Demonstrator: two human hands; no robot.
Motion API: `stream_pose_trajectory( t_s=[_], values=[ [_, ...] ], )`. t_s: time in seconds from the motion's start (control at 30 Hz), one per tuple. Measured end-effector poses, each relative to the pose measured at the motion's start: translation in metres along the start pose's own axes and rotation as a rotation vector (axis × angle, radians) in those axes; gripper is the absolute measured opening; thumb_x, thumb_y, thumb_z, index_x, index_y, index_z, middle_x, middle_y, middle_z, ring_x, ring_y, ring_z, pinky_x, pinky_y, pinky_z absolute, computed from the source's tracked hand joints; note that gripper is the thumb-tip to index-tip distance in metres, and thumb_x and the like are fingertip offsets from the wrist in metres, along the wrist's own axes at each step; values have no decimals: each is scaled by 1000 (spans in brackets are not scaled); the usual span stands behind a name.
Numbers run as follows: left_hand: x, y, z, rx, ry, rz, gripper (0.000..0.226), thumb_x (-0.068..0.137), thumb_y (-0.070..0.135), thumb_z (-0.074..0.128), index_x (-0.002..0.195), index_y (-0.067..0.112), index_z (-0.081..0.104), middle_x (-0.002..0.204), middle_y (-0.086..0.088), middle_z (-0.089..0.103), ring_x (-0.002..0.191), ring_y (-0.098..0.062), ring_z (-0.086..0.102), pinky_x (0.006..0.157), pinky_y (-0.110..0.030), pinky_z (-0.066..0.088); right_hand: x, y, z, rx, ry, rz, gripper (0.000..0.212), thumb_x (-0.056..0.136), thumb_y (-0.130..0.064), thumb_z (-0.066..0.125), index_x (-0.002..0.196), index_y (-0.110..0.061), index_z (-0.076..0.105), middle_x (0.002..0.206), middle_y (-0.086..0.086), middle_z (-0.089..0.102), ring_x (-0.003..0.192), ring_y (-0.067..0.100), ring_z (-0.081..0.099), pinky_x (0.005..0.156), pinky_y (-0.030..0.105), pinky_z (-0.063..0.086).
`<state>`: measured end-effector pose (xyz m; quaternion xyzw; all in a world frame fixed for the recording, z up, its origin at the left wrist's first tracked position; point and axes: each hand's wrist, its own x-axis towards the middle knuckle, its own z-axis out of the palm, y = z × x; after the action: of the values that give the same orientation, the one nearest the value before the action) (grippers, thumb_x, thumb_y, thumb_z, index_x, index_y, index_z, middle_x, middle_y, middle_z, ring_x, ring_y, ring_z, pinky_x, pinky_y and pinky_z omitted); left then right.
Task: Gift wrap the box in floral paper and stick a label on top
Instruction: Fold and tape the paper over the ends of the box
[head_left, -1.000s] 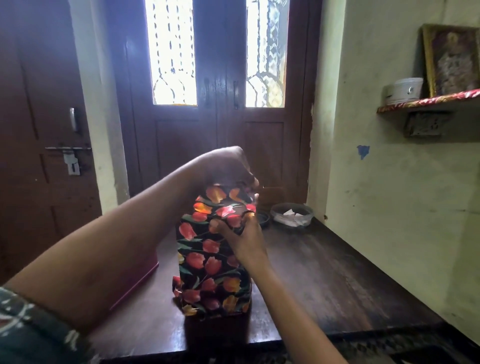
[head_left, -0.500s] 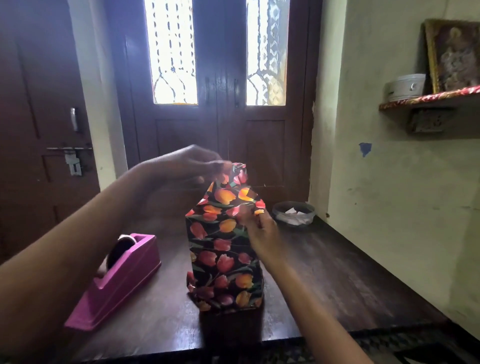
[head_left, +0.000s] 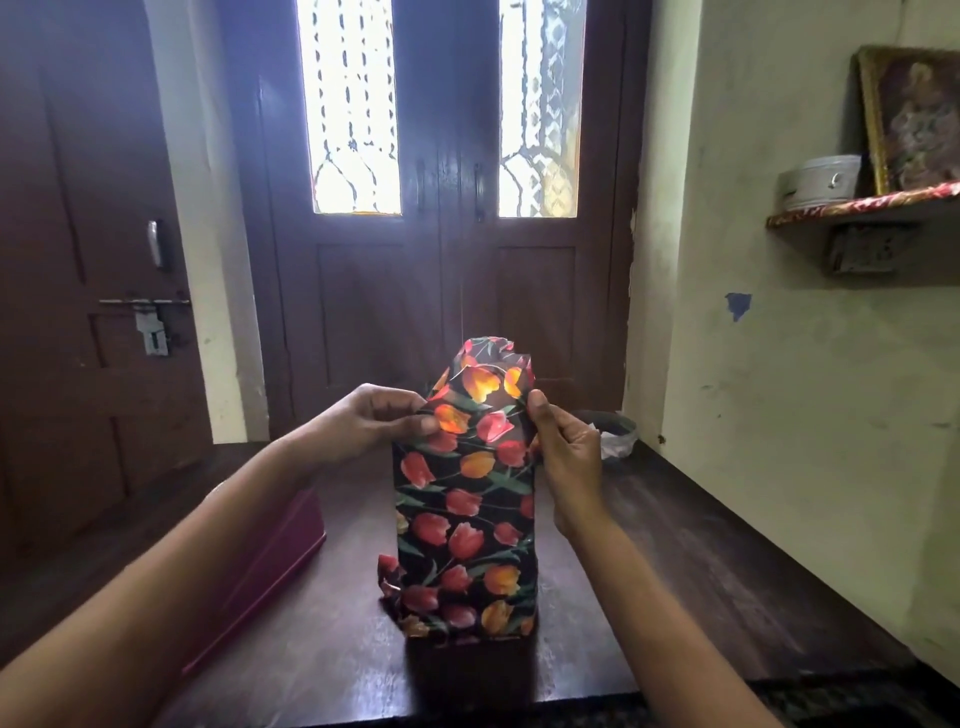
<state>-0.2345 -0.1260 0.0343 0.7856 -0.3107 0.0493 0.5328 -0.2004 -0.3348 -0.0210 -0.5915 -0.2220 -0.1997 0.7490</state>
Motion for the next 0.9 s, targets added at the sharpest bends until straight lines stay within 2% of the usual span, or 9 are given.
stream_pose_trajectory(
  t_s=[0.1, 0.17, 0.27, 0.4, 0.5, 0.57, 0.63, 0.77, 0.9],
  values=[
    [-2, -1, 1, -19, 24, 19, 30, 69, 34, 76, 88, 11, 73, 89, -10, 73, 82, -20, 69, 72, -23, 54, -1, 3, 0, -24, -89, -21, 34, 87, -39, 46, 104, -19, 66, 100, -2, 71, 95, 13, 68, 78, 24, 55],
    [-3, -1, 1, -12, 30, 15, 33, 70, 33, 75, 91, 9, 73, 91, -12, 73, 85, -23, 70, 73, -25, 54, -1, 0, -1, -47, -132, 7, 32, 89, -37, 45, 96, -16, 69, 91, 0, 73, 89, 17, 70, 74, 24, 56],
    [-4, 1, 2, -36, 19, 0, 38, 69, 36, 76, 92, 6, 72, 93, -16, 72, 88, -28, 70, 74, -26, 55, 2, -9, -7, -114, -210, 30, 33, 95, -29, 42, 82, -14, 68, 71, -7, 72, 70, 4, 69, 60, 11, 50],
    [-4, 2, 2, -44, -11, -6, 48, 73, 30, 75, 116, 11, 63, 108, -16, 68, 100, -31, 67, 81, -33, 55, 3, -10, -14, -184, -352, 60, 48, 93, -54, 33, 83, -23, 67, 81, -9, 70, 75, -6, 66, 65, 4, 47],
    [-1, 0, 9, 14, -2, -27, 40, 79, 16, 71, 117, 25, 63, 109, -7, 69, 99, -22, 67, 79, -32, 55, -1, -6, -14, -287, -423, 19, 68, 76, -78, 38, 103, -23, 68, 100, -3, 71, 98, 9, 66, 88, 24, 51],
    [-1, 1, 12, 7, -3, -22, 46, 78, 13, 72, 120, 28, 61, 112, -3, 68, 103, -18, 66, 80, -30, 55, 1, -7, -15, -357, -438, -12, 73, 71, -83, 38, 104, -25, 67, 102, -2, 70, 99, 13, 65, 91, 36, 51],
    [-2, 2, 9, 17, -12, -5, 59, 76, 28, 76, 130, 31, 52, 123, 0, 63, 112, -18, 61, 84, -33, 54, 3, -10, -17, -419, -457, -38, 75, 73, -83, 35, 99, -21, 67, 99, 3, 69, 95, 19, 66, 88, 46, 51],
    [-1, 13, 4, -1, -29, -44, 70, 64, 51, 78, 128, 37, 54, 127, -11, 56, 110, -28, 62, 81, -38, 56, 4, -17, -19, -463, -492, -32, 79, 76, -81, 32, 93, -12, 68, 92, 7, 70, 90, 22, 67, 86, 47, 50],
    [6, 33, 13, 129, 26, 38, 51, 75, 50, 68, 116, 21, 66, 127, 3, 57, 116, -15, 58, 88, -32, 54, 5, -23, -15, -437, -470, 7, 71, 78, -66, 52, 87, 4, 66, 89, 23, 67, 87, 37, 65, 79, 48, 51]
  ],
)
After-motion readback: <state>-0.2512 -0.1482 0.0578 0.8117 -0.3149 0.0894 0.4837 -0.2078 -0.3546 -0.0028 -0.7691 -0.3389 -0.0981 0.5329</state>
